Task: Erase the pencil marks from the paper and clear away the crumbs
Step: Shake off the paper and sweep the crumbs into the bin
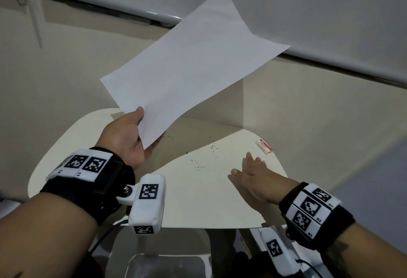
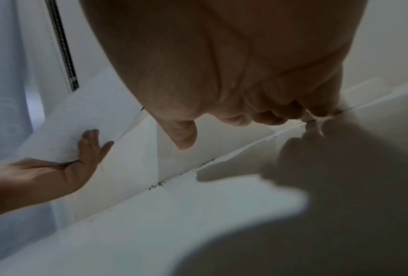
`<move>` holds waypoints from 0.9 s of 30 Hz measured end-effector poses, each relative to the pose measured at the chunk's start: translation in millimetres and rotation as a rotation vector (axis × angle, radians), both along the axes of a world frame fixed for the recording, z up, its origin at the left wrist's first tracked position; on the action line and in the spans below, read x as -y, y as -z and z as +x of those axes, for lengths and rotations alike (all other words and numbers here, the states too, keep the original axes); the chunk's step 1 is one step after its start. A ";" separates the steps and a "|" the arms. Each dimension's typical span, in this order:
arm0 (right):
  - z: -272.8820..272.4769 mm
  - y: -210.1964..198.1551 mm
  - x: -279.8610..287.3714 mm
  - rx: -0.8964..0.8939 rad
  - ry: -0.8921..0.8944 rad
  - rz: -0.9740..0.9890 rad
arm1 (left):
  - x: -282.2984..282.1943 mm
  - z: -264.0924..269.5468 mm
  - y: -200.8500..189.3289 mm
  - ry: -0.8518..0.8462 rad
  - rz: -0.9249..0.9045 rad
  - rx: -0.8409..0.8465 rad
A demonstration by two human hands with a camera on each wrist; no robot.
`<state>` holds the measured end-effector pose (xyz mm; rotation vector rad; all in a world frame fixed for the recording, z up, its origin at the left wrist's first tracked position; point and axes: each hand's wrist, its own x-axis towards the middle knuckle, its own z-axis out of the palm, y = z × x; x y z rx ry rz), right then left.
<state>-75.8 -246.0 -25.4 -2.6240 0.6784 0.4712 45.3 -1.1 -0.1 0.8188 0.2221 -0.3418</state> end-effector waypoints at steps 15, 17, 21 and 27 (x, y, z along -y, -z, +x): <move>-10.5 8.0 -42.4 0.066 -0.538 0.101 | -4.2 -5.1 -1.7 0.010 -0.034 -0.021; 0.8 7.2 -41.1 0.187 -0.418 0.185 | -6.9 -4.4 -1.5 0.012 -0.050 -0.026; 18.4 13.2 -29.7 0.084 -0.148 -0.031 | -12.4 -3.5 0.8 -0.012 -0.062 -0.029; -2.2 7.1 -44.5 0.087 -0.478 0.306 | -17.6 2.1 2.7 -0.020 -0.068 -0.043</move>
